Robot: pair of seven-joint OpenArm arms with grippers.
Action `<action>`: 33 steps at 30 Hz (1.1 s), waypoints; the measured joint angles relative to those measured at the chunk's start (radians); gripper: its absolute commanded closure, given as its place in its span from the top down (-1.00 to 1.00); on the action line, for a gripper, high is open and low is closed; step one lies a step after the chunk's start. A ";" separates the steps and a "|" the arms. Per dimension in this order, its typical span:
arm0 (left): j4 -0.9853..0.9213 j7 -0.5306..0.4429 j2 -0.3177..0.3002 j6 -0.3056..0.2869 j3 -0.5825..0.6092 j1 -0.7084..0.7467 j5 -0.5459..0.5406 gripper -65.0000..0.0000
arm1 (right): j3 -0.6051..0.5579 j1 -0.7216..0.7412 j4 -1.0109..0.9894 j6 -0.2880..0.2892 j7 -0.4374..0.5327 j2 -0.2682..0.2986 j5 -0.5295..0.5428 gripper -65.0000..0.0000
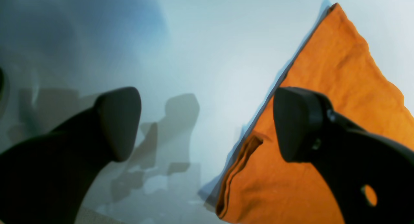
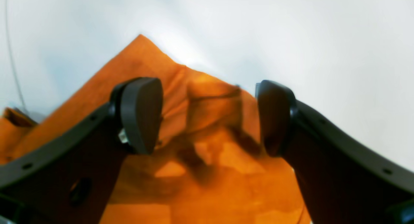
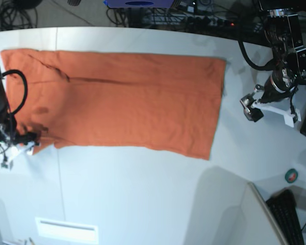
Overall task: Layout the t-shirt on the table in an organized manner, then fold the t-shirt properly
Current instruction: 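Lower both grippers to the shirt's hem-side edge and grasp it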
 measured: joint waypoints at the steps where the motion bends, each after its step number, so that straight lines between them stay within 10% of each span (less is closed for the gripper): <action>1: 0.000 0.000 0.000 0.000 0.000 0.000 0.000 0.89 | 0.000 0.002 0.000 0.000 0.003 0.000 0.000 0.33; 10: -0.150 0.163 0.000 0.007 0.009 -0.199 0.006 0.89 | 0.017 -0.013 0.003 -0.007 0.000 -0.004 0.002 -1.00; 17: -0.518 0.245 -0.060 0.000 0.324 -0.574 0.003 0.89 | 0.219 -0.020 0.006 -0.005 -0.002 -0.015 -0.003 -1.00; 24: -1.003 0.035 -0.043 -0.009 0.702 -0.842 -0.007 0.89 | 0.219 -0.028 0.006 0.003 -0.002 -0.014 -0.004 -1.00; 33: -1.071 -0.037 -0.045 -0.191 0.779 -0.859 -0.007 0.89 | 0.219 -0.048 0.075 -0.004 -0.004 -0.008 -0.009 -1.00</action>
